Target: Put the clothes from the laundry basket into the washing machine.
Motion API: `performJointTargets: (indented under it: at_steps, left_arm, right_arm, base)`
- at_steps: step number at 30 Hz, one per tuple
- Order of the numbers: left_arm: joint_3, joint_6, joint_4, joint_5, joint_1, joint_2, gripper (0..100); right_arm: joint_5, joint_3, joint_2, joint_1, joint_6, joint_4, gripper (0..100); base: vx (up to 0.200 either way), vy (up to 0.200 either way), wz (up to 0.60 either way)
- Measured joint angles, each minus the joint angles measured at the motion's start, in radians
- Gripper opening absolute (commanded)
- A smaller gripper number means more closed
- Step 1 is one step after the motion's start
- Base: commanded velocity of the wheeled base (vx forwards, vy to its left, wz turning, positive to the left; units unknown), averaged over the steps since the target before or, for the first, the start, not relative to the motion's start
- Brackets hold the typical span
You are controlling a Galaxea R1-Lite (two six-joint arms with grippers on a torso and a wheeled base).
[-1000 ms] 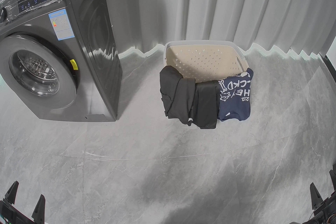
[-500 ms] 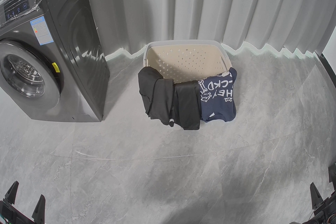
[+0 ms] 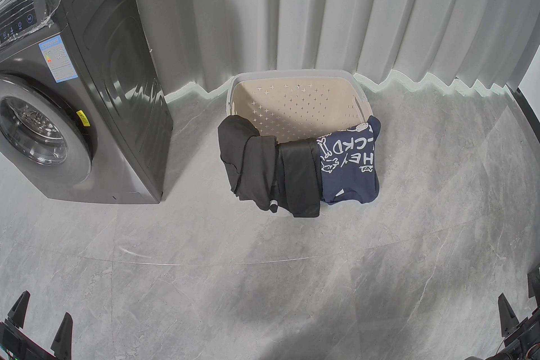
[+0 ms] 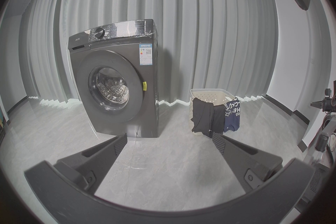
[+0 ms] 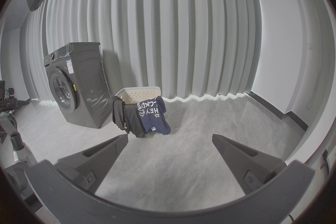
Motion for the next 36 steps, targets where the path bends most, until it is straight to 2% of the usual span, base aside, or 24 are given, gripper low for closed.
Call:
performJointTargets:
  at_steps: [7, 16, 28, 36]
  left_arm:
    - [0.000, 0.000, 0.000, 0.000, 0.001, 0.000, 100]
    - [0.000, 0.000, 0.000, 0.000, 0.000, 0.000, 100]
    - [0.000, 0.000, 0.000, 0.000, 0.000, 0.000, 100]
    - [0.000, 0.001, 0.000, 0.000, 0.000, 0.000, 100]
  right_arm:
    - [0.000, 0.000, 0.000, 0.000, 0.000, 0.000, 100]
    - [0.000, 0.000, 0.000, 0.000, 0.000, 0.000, 100]
    - [0.000, 0.000, 0.000, 0.000, 0.000, 0.000, 100]
    - [0.000, 0.000, 0.000, 0.000, 0.000, 0.000, 100]
  base:
    - [0.200, 0.000, 0.00]
    - [0.000, 0.000, 0.00]
    - [0.000, -0.200, 0.00]
    - [0.000, 0.000, 0.00]
